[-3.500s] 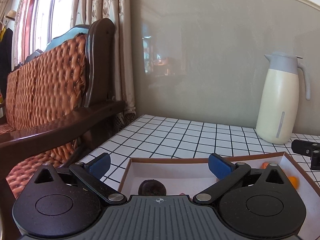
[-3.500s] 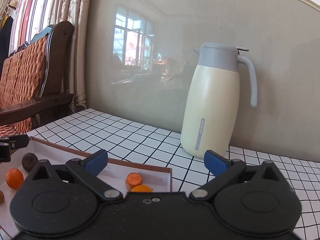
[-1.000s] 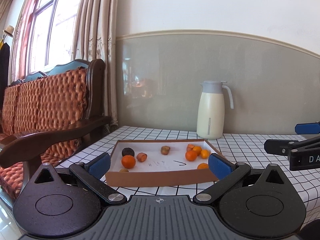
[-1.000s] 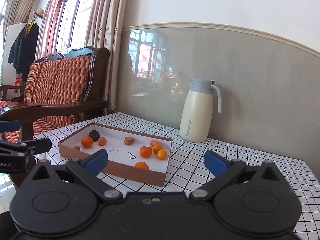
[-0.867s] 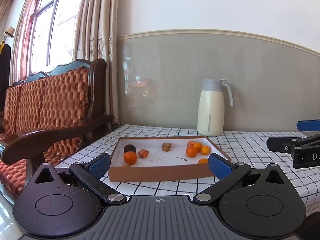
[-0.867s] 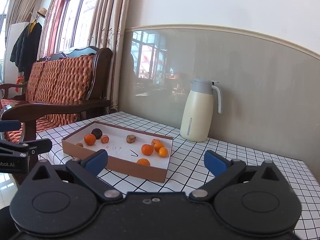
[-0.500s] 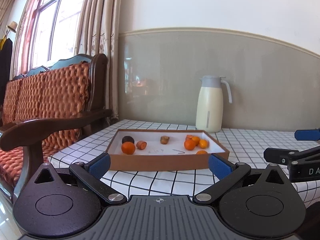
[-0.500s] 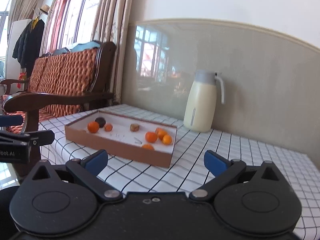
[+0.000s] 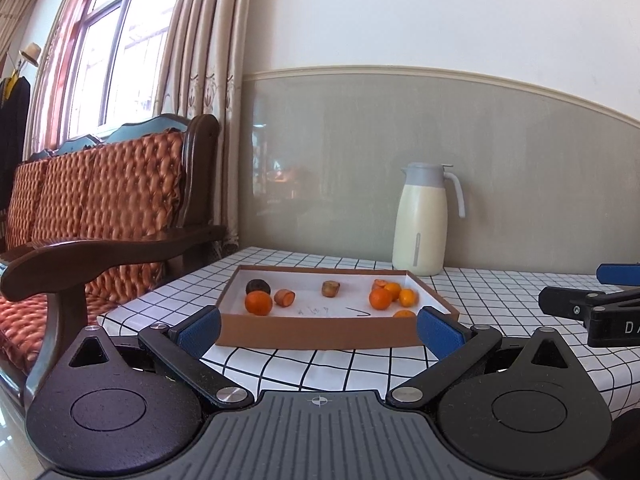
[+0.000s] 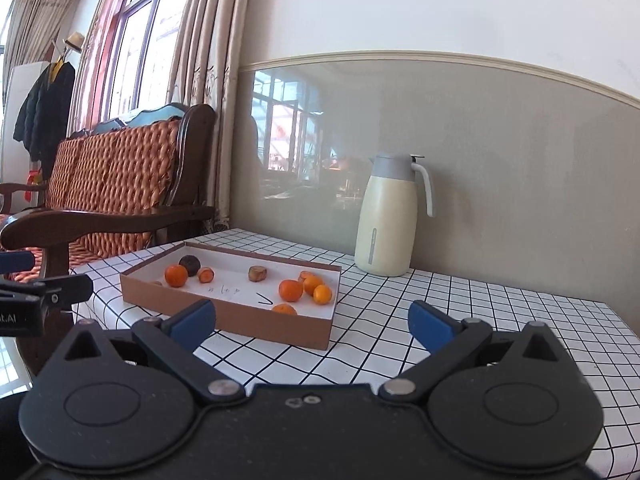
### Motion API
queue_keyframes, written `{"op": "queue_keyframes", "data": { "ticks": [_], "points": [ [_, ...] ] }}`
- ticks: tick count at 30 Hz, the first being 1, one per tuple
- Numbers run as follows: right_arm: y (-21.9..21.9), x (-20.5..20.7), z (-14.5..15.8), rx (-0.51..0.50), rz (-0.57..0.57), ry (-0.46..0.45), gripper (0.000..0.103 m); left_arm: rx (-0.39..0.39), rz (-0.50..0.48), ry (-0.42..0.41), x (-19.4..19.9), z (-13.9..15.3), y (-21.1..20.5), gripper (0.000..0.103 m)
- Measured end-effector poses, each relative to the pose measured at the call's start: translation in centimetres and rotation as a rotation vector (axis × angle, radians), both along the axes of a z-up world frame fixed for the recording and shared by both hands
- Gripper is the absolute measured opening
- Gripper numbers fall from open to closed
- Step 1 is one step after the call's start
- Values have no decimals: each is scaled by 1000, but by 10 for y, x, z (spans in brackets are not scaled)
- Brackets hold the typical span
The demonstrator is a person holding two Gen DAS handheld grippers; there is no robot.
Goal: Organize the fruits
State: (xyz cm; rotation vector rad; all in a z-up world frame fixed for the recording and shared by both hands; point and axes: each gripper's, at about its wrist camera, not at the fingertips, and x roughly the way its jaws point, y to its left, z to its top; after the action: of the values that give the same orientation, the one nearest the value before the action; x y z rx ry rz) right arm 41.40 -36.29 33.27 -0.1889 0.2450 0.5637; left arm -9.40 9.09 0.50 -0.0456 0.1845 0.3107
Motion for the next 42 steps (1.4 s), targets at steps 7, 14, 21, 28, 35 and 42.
{"op": "queue_keyframes", "data": {
  "ticks": [7,14,21,28,35,42],
  "points": [
    [-1,-1,1,2,-4,-12,97,1,1,3,1,0,-2,103],
    [0,-2,1,-4,-6,-12,97,28,-3,0,1,1,-7,103],
    [-1,-2,3,1,-8,-8,97,27,-3,0,0,1,-7,103],
    [-1,-2,3,-2,-7,-9,97,28,-4,-2,0,1,-8,103],
    [-1,-1,2,-4,-7,-8,97,30,-7,-2,1,1,-9,103],
    [-2,0,1,-1,-9,-6,97,31,-5,-4,1,1,-9,103]
  ]
}}
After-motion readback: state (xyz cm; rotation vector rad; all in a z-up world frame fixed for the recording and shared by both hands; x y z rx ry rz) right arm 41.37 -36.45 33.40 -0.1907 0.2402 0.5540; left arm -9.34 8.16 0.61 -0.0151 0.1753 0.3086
